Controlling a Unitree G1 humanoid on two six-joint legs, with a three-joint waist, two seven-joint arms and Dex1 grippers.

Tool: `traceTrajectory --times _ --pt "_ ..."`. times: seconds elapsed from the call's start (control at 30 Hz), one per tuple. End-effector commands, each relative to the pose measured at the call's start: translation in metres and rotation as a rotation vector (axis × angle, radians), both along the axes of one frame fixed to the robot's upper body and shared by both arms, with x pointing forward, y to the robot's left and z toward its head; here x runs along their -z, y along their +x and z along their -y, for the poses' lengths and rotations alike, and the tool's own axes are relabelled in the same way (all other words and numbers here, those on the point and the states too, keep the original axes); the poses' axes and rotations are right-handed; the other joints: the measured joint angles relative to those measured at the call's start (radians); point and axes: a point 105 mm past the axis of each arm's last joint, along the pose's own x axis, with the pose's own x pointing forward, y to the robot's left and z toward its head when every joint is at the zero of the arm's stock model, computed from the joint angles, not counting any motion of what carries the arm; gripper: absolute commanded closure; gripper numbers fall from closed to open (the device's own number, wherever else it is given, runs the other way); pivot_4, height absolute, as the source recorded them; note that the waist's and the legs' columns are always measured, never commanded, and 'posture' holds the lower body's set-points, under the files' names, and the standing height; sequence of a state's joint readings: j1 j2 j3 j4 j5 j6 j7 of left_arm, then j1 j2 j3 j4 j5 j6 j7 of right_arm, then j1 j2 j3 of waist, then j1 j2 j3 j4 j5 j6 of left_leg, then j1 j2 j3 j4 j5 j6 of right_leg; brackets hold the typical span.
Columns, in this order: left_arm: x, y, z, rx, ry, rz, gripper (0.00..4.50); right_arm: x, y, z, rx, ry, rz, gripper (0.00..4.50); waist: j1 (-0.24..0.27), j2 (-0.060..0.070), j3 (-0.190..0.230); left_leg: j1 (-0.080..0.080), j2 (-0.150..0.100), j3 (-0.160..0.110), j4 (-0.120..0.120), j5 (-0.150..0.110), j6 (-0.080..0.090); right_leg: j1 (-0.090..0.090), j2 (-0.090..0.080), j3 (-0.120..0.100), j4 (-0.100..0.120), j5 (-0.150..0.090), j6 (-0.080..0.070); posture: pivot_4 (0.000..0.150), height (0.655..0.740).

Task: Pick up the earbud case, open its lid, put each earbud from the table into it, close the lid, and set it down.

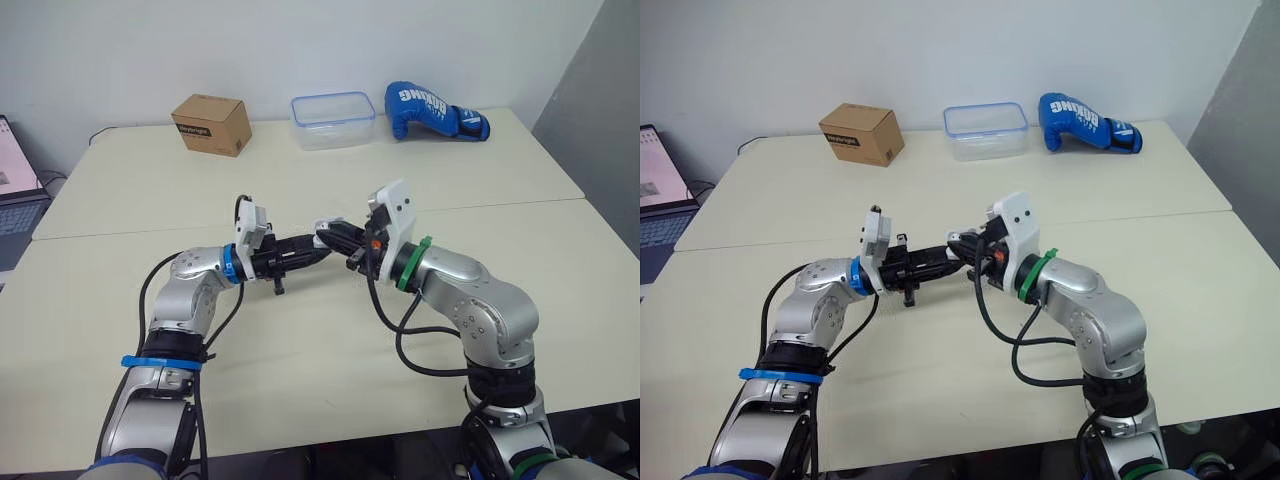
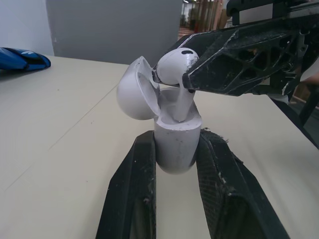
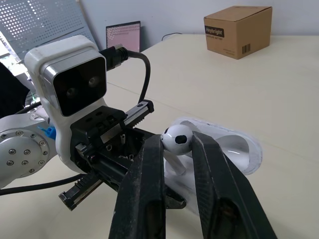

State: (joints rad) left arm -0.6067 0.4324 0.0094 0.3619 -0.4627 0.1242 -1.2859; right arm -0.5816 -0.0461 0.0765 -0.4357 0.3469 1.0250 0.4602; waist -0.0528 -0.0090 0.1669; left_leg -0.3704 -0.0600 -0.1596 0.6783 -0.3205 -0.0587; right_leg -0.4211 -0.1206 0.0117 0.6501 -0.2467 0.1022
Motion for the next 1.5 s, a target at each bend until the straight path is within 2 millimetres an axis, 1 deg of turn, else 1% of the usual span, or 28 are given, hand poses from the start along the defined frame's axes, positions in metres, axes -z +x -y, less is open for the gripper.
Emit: traceTrajectory --times 0.03,0.4,0.73,1.07,1.43,1.47,1.5 --pt "-0.018 0.001 -0.001 -0.019 -0.033 0.084 3.74 -0.013 -0.004 -0.007 -0.007 0.02 0.04 4.11 0.0 0.0 0.0 0.0 0.0 0.0 0.0 0.0 0.0 0.0 0.0 0.0 0.0 0.0 0.0 0.15 0.7307" --pt "-0.023 0.004 0.011 -0.059 -0.052 0.136 3.74 -0.016 0.003 -0.009 0.057 0.012 0.026 4.11 0.0 0.0 0.0 0.0 0.0 0.0 0.0 0.0 0.0 0.0 0.0 0.0 0.0 0.0 0.0 0.15 0.7307" --pt "-0.041 0.006 0.021 -0.114 -0.101 0.195 3.74 -0.015 0.006 -0.008 0.13 -0.037 0.03 4.11 0.0 0.0 0.0 0.0 0.0 0.0 0.0 0.0 0.0 0.0 0.0 0.001 0.0 0.0 0.0 0.15 0.7307" --pt "-0.046 0.011 0.019 -0.165 -0.108 0.212 3.74 -0.017 0.009 -0.004 0.185 -0.085 0.06 4.11 -0.001 0.0 0.0 0.0 0.0 0.0 0.0 0.0 0.0 0.0 0.0 0.001 0.0 0.0 0.0 0.15 0.7307" --pt "-0.05 0.015 0.02 -0.207 -0.121 0.252 3.74 -0.018 0.01 -0.005 0.212 -0.129 0.065 4.11 -0.001 0.0 0.0 0.0 0.0 0.0 0.0 0.0 0.0 0.0 0.0 0.001 0.0 0.0 0.0 0.15 0.7307" --pt "-0.05 0.015 0.02 -0.207 -0.122 0.252 3.74 -0.018 0.011 -0.005 0.216 -0.132 0.068 3.4 -0.001 0.0 0.0 0.0 0.0 0.0 0.0 0.0 0.0 0.0 0.0 0.001 0.0 0.0 0.0 0.15 0.7307" --pt "-0.05 0.015 0.02 -0.207 -0.123 0.252 3.74 -0.019 0.011 -0.004 0.222 -0.132 0.072 3.19 -0.001 0.0 0.0 0.0 0.0 0.0 0.0 0.0 0.0 0.0 0.0 0.001 0.0 0.0 0.0 0.15 0.7307"
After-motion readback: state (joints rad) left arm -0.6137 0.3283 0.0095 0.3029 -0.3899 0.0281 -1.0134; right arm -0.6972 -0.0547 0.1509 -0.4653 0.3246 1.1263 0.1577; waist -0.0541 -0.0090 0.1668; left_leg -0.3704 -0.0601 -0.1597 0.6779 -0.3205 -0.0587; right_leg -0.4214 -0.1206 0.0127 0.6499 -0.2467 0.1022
